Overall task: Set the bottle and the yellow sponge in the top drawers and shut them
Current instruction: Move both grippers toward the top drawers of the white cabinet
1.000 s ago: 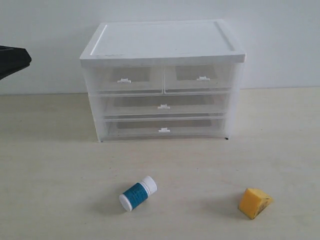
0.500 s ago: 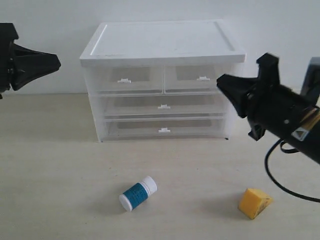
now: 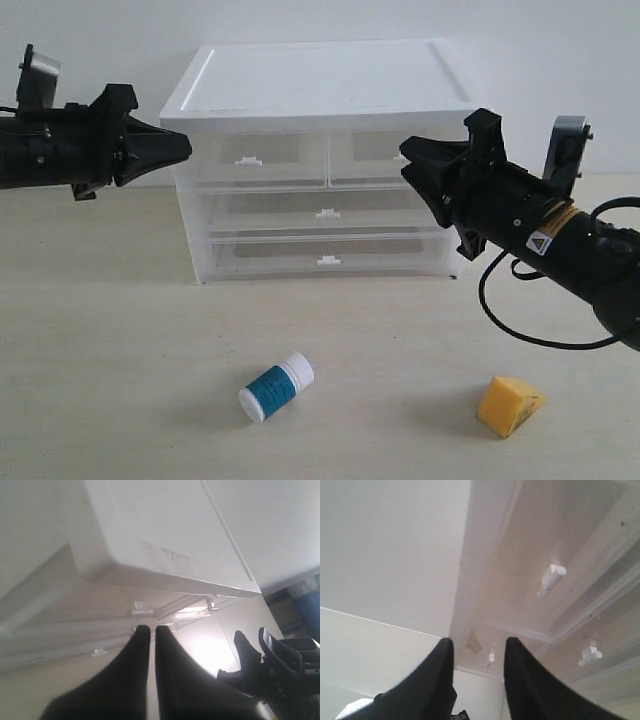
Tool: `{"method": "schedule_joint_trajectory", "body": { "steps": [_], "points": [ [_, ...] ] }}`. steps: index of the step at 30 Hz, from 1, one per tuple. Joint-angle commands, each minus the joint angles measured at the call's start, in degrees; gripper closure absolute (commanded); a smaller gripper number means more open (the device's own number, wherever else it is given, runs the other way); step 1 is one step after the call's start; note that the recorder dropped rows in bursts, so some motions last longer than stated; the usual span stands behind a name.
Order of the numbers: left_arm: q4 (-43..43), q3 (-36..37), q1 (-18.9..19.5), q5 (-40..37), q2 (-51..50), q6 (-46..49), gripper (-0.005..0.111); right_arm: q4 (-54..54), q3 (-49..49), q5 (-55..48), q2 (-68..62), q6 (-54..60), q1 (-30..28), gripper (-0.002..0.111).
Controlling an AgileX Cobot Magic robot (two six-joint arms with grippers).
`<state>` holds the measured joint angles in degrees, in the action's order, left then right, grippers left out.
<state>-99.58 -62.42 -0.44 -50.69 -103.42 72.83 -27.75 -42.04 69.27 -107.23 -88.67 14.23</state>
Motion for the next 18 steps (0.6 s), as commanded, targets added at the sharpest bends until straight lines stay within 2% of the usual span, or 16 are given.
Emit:
{"method": "schedule_joint_trajectory", "body": {
  "steps": [1, 8, 9, 13, 15, 18],
  "points": [
    [-0.4, -1.9, -0.3, -1.6, -1.9, 0.0, 0.103, 0.9, -0.6, 0.7, 0.5, 1.2, 0.0, 0.072],
    [-0.4, -4.1, -0.3, -1.4, -5.1, 0.0, 0.102, -0.1, -3.6, -2.3, 0.5, 1.1, 0.0, 0.072],
    [-0.4, -4.4, -0.3, -1.4, -5.5, 0.0, 0.099, -0.1, -3.9, -3.8, 0.5, 0.3, 0.0, 0.072],
    [-0.4, -6.1, -0.3, -1.4, -6.6, 0.0, 0.074, 0.6, -4.3, -8.5, 0.5, -1.1, 0.0, 0.072],
    [-0.4, -6.4, -0.3, -1.4, -6.8, -0.1, 0.067, 1.1, -4.3, -8.3, 0.5, -1.1, 0.0, 0.072],
    [-0.4, -7.0, -0.3, -1.4, -7.1, -0.4, 0.066, 2.1, -4.3, -9.5, 0.5, -1.7, 0.0, 0.072]
  ]
}}
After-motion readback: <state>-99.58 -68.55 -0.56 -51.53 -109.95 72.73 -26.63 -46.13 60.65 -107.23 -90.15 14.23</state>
